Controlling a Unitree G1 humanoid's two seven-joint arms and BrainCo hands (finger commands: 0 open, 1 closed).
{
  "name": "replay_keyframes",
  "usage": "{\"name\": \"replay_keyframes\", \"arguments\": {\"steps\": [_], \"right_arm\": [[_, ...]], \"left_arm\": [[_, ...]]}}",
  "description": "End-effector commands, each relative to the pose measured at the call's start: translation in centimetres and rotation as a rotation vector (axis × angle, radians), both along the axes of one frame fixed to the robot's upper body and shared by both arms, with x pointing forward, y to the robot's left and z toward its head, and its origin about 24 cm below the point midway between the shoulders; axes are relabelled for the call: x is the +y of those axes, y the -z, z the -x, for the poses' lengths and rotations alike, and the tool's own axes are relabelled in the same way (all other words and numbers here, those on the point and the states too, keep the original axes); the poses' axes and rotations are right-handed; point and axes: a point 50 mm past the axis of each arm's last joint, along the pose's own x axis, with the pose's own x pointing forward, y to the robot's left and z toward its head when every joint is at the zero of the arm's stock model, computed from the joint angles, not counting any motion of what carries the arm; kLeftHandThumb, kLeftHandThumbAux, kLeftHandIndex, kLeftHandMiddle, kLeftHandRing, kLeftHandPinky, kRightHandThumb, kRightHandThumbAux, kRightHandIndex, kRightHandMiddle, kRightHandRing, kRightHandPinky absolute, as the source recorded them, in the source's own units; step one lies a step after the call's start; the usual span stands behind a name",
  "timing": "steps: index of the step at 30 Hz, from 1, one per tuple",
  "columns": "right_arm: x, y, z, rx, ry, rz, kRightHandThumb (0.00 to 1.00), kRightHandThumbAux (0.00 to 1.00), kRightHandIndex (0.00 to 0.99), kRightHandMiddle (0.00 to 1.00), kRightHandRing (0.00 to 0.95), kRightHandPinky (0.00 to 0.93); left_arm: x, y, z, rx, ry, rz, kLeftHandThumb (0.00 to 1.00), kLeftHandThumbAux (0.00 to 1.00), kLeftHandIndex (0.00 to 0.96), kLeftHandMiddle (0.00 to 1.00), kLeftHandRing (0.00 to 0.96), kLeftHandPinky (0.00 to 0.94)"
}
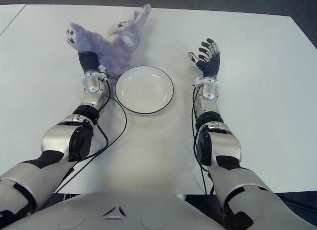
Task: Put the doll into the plate.
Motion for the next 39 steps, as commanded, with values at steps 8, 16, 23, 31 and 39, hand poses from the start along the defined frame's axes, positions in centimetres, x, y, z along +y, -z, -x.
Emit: {"name": "replay_keyframes", "arguments": {"steps": [8, 16, 23, 31, 39], "right_arm": [[2.7, 14.7, 10.3, 0.547, -0.017, -0.101, 0.303, 0.917, 0.186, 0.242, 0.256, 0.29], [2.8, 14.8, 10.2, 0.552, -0.02, -0.104, 0.315, 0.925, 0.191, 0.245, 0.258, 0.293], [2.8, 14.7, 10.2, 0.544, -0.021, -0.111, 0.319, 0.933, 0.213, 0.251, 0.261, 0.299], [2.8, 14.6, 10.2, 0.539, -0.023, -0.106, 0.336, 0.942, 0.231, 0.26, 0.26, 0.284], [2.9, 14.6, 10.1, 0.538, -0.026, -0.102, 0.343, 0.939, 0.237, 0.262, 0.262, 0.291]], "left_arm": [[-0.5, -2.3, -1.6, 0.021, 0.018, -0.13, 0.714, 0.694, 0.444, 0.87, 0.882, 0.868], [-1.7, -6.5, -2.3, -0.173, 0.056, -0.301, 0.713, 0.701, 0.443, 0.884, 0.892, 0.867], [-2.7, -8.9, -2.4, -0.291, 0.08, -0.415, 0.714, 0.704, 0.442, 0.892, 0.896, 0.871], [-3.1, -11.7, -2.7, -0.401, 0.108, -0.548, 0.715, 0.705, 0.442, 0.896, 0.9, 0.876], [-3.6, -14.1, -2.6, -0.497, 0.109, -0.666, 0.718, 0.704, 0.442, 0.897, 0.898, 0.883]]}}
